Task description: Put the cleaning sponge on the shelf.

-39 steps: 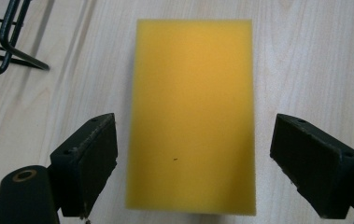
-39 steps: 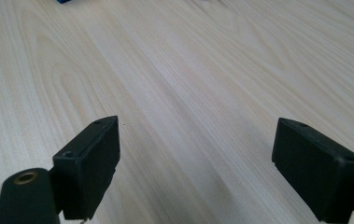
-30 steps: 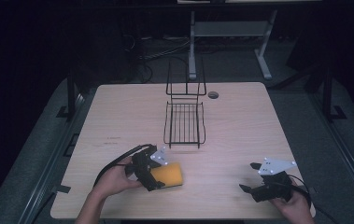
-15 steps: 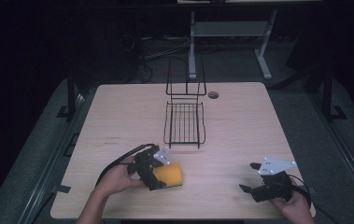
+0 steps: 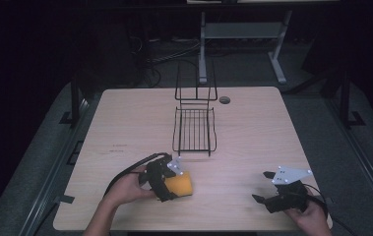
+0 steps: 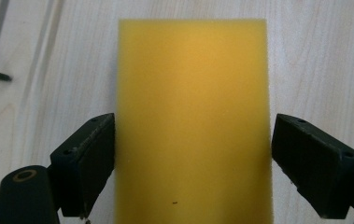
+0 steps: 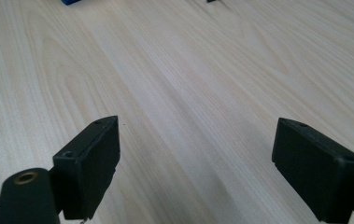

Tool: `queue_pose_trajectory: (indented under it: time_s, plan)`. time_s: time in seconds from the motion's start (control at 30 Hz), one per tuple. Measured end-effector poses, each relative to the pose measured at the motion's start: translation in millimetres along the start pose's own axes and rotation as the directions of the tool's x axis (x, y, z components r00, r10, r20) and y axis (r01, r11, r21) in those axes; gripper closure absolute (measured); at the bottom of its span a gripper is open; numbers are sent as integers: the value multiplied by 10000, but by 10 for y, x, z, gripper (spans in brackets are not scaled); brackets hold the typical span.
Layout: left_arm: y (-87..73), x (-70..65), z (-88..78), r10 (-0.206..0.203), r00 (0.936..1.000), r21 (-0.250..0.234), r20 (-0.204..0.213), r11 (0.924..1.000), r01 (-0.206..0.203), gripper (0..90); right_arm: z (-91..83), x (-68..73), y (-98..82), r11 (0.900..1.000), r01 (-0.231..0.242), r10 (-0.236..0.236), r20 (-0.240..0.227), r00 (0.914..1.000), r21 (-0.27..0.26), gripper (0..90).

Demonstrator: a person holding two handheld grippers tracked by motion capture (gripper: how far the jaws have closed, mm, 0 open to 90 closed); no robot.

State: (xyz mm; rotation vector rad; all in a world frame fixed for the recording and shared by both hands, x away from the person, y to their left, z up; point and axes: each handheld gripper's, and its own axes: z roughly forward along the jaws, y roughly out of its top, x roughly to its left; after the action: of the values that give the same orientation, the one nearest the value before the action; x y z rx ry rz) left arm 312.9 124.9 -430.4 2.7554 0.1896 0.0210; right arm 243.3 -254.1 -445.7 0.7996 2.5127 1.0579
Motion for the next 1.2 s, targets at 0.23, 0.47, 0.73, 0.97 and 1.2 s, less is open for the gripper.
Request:
queue_pose_trajectory:
  time_s: [0.23,0.47,0.73,0.97,1.2]
  plan:
    - [4,11,52,-85,9999,137,97,9999,84,145,3,-6,-6,10000,29,-29,-27,10000,12,149]
    - [7,21,102,-61,9998,339,178,9994,55,145,-8,-12,-11,10000,49,-49,-93,9999,-24,150]
    - [7,18,107,-40,9998,405,186,9992,33,159,-21,-19,-12,9999,129,-130,-74,9999,-73,150]
    - [2,24,107,-35,9997,376,224,9993,26,192,-24,-16,-8,9999,112,-112,-84,9999,-105,149]
    - [2,25,111,-8,9997,404,235,9992,-1,209,-34,-17,-8,9998,147,-148,-25,9999,-152,150]
